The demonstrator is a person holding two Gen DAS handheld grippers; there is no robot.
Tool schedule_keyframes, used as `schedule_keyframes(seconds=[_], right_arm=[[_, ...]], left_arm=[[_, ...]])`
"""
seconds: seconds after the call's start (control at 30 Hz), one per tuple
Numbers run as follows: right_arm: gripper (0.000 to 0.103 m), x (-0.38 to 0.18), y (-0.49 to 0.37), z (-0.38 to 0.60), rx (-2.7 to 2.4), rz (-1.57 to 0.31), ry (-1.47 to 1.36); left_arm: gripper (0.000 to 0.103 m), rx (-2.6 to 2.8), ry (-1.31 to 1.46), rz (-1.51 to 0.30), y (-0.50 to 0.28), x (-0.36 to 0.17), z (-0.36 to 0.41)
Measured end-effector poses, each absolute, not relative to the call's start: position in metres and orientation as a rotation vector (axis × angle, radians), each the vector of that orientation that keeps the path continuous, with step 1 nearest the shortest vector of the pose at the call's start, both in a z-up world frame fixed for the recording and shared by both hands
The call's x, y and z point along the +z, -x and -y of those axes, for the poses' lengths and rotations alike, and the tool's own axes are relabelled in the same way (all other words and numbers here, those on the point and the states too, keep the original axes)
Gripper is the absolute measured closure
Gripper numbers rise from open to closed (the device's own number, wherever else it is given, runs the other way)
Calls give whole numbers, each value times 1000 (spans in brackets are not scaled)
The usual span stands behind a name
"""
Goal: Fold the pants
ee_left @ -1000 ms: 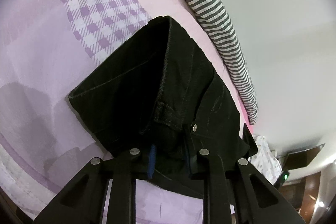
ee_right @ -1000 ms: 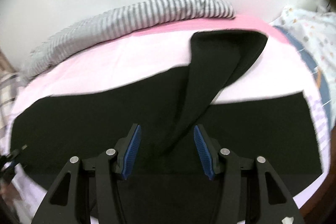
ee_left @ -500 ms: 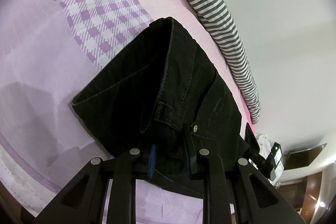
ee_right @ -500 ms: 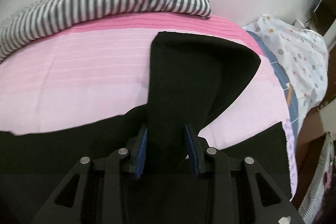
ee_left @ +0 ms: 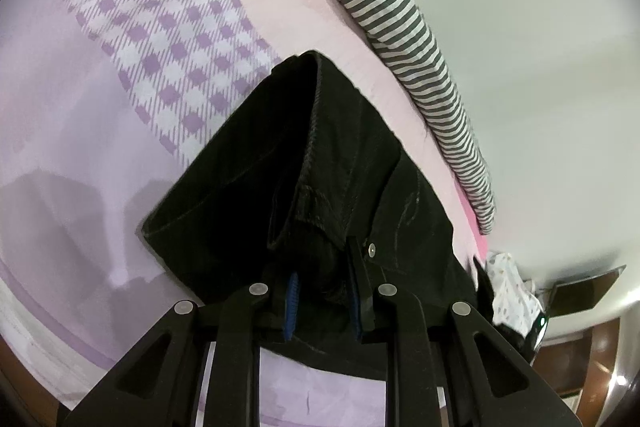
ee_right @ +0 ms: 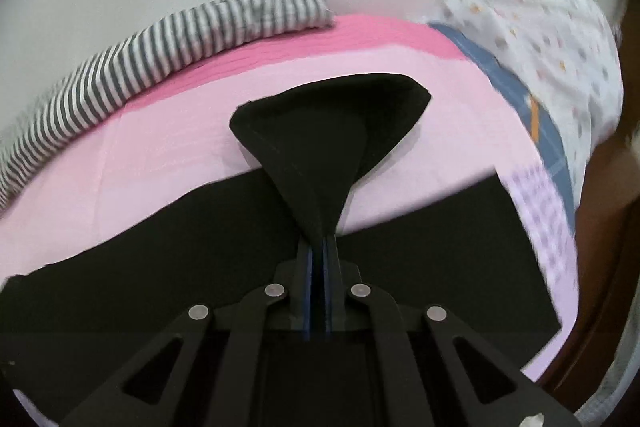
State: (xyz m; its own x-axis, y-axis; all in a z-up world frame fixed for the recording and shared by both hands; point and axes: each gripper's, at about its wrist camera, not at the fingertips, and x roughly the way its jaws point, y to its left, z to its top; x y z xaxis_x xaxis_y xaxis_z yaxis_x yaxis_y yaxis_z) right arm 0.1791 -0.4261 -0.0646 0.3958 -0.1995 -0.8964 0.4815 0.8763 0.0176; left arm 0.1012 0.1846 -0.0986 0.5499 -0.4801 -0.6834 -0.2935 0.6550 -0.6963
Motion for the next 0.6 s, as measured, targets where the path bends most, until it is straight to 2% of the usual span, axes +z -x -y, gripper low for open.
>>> schedule_keyframes(seconds=[0.37, 0.6], right_arm=[[101, -65, -95, 416, -431, -1084, -419], [101, -97, -65, 424, -424, -1149, -540]], left_arm=[[84, -141, 720, -1088, -99, -85, -197], [84, -125, 600, -1135, -98, -94, -195]])
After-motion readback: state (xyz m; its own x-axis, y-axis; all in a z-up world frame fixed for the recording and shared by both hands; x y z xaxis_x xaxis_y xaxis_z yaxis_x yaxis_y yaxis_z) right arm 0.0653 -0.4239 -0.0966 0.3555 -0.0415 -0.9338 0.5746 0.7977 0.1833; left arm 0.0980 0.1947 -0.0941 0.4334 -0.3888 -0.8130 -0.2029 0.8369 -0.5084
